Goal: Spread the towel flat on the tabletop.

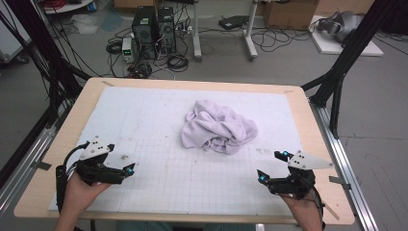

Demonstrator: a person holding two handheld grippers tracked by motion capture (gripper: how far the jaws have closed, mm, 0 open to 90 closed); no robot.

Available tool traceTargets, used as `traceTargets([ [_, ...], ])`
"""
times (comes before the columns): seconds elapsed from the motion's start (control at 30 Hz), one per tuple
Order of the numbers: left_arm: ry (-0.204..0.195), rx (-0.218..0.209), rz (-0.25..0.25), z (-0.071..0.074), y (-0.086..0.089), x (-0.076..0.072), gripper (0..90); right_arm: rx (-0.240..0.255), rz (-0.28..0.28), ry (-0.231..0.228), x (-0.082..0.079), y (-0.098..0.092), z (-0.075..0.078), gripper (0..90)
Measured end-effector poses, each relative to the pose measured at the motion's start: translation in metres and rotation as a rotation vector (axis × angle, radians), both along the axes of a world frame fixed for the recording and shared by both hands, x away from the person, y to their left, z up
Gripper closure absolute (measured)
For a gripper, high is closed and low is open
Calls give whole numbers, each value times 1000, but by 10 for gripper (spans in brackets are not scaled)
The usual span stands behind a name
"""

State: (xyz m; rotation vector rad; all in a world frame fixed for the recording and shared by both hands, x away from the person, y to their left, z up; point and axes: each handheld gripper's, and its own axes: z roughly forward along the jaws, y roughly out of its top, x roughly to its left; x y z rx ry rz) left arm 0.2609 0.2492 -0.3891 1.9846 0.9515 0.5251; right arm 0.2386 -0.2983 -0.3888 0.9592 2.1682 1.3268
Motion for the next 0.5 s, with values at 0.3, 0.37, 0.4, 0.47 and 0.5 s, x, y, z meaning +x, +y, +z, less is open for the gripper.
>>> traceTargets([
  [0.3,2,6,-4,1,-2,-1,18,4,10,1,2,0,0,109],
  [0.37,2,2,-2,1,-2,-1,18,5,10,3,2,1,0,108],
  [0.4,2,2,-2,1,-2,-1,18,5,9,4,2,1,0,108],
  [0.47,1,0,-3,2,-2,-1,18,6,10,6,2,1,0,109],
  [0.5,-2,4,-8,2,-2,-2,18,13,9,13,2,1,1,108],
])
